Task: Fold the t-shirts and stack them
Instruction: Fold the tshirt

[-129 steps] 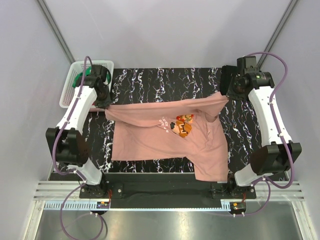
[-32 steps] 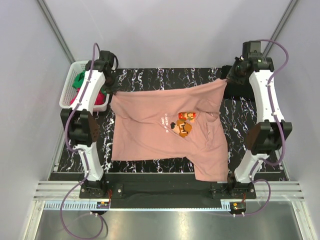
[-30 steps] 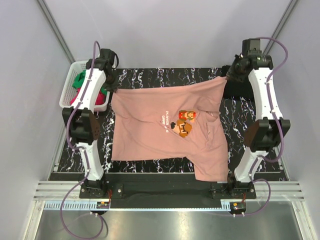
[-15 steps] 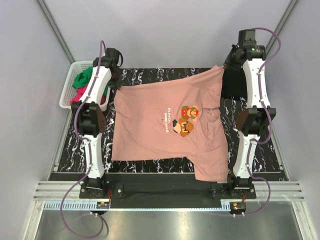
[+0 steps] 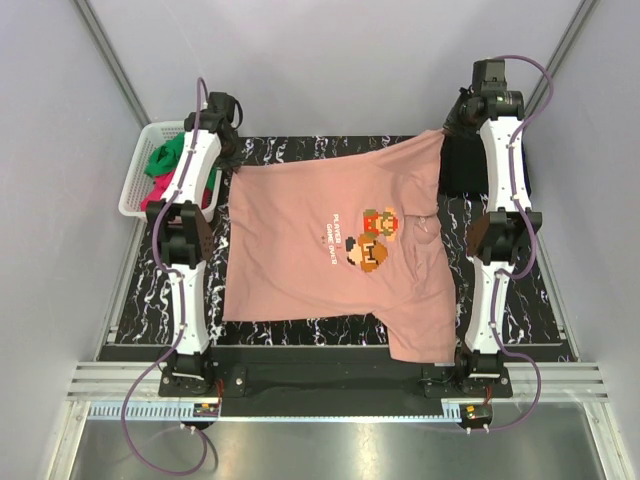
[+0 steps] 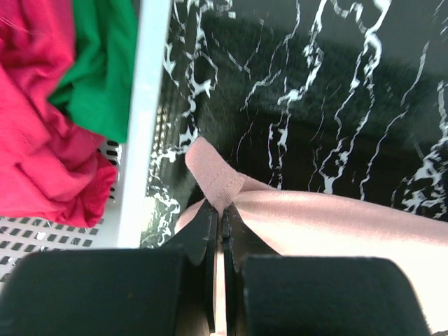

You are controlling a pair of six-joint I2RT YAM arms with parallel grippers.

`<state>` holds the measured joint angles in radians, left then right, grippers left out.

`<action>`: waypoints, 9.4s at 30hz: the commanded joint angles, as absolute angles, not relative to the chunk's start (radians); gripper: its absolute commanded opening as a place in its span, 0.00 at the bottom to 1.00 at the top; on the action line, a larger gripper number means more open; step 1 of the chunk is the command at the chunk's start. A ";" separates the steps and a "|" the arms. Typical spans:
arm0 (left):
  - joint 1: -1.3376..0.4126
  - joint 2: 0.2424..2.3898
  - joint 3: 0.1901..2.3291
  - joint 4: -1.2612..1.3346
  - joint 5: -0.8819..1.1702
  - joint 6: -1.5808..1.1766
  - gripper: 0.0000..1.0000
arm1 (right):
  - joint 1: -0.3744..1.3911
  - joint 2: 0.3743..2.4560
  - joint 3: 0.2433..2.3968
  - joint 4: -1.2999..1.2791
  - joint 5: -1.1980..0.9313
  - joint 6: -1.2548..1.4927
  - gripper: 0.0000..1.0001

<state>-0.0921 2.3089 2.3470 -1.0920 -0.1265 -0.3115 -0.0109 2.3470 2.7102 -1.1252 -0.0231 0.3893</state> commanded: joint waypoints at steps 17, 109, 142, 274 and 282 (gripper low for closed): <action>-0.098 2.186 2.425 -0.983 -0.024 -0.321 0.00 | -0.025 2.293 2.777 -0.971 -0.238 0.394 0.00; -0.054 2.419 2.444 -0.822 0.118 -0.293 0.00 | -0.021 2.279 2.651 -1.005 -0.224 0.351 0.00; -0.063 2.181 2.259 -0.894 0.081 -0.287 0.00 | 0.046 2.184 2.541 -1.061 -0.100 0.327 0.00; -0.224 1.473 0.870 -0.772 -0.069 -0.466 0.07 | 0.255 1.471 0.862 -0.882 -0.015 0.621 0.00; -0.224 1.486 0.896 -0.790 -0.075 -0.459 0.02 | 0.255 1.467 0.850 -0.913 -0.032 0.652 0.00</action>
<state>-0.2226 1.5024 0.8639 -0.7685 -0.0391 -0.4648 0.2470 1.4940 0.8616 -0.8822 -0.0429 0.6159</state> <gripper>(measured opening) 0.034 0.010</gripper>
